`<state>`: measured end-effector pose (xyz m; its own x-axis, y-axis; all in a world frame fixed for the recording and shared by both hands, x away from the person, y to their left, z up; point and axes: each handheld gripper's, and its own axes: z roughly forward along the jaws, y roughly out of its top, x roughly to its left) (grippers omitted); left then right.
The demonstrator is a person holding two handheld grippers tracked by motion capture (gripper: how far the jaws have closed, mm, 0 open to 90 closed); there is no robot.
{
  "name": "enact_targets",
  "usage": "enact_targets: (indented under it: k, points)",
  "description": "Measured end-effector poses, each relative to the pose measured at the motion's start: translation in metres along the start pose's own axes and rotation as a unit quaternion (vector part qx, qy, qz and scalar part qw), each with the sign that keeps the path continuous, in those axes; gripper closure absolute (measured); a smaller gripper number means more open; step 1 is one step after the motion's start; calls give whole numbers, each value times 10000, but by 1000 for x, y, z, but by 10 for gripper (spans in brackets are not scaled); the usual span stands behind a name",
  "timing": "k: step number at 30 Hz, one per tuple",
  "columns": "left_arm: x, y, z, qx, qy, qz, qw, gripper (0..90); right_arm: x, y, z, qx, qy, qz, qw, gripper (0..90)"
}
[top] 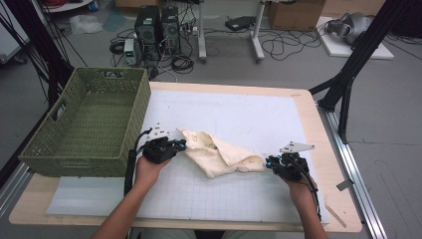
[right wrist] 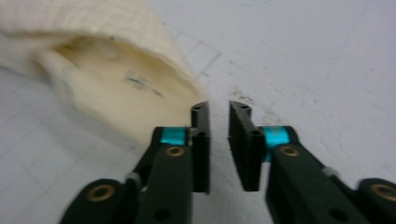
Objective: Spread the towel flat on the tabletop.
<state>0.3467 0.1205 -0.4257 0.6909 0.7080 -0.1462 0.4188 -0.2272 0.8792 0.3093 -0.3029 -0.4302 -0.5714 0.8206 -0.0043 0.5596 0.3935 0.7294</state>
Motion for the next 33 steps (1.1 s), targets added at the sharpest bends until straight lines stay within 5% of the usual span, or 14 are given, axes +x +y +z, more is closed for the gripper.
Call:
enact_targets:
  k: [3, 8, 13, 16, 22, 25, 27, 33]
  points:
    - [3, 0, -3, -55, 13, -48, 10000, 873, 1, 2, -5, -314, -30, -26, 9995, 599]
    - [5, 0, -4, -80, 38, -107, 9999, 873, 15, 21, -4, -901, 382, -378, 9945, 470]
    - [5, 0, -4, -97, 26, -96, 9999, 870, 43, 41, 15, -915, 967, -916, 9869, 417]
    - [4, 0, -4, -91, 17, -69, 9999, 868, 55, 47, 25, -936, 1316, -1023, 9816, 427]
    - [3, 0, -4, -106, 18, -42, 9999, 868, 78, 55, 45, -781, 1657, -1364, 9736, 488]
    - [3, 0, -4, -99, 24, -36, 9999, 868, 83, 55, 51, -558, 1424, -1614, 9750, 706]
    - [3, 0, -4, -103, 32, -40, 9999, 869, 79, 56, 52, -514, 1185, -1585, 9789, 829]
    - [4, -2, -1, 51, 81, -32, 9999, 870, 47, 59, 50, -599, 506, -970, 9922, 844]
